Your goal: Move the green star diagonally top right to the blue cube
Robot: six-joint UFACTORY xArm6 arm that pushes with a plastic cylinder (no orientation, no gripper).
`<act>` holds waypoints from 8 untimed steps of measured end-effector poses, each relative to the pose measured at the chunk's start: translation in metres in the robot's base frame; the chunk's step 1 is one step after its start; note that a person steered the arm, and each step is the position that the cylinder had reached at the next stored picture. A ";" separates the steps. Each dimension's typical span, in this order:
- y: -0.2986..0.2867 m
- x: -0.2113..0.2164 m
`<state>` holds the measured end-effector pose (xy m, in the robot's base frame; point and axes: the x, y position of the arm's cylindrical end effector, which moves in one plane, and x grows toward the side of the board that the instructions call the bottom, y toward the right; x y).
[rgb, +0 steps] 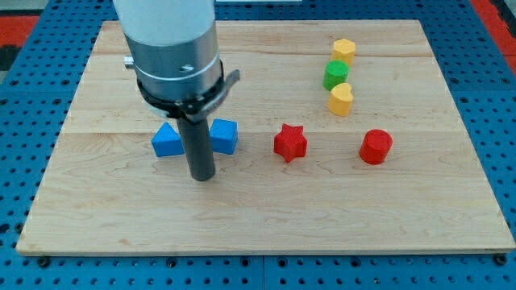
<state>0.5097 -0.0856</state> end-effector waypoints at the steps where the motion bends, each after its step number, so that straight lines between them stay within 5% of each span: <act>1: -0.030 -0.023; 4: 0.011 -0.073; 8: -0.124 -0.156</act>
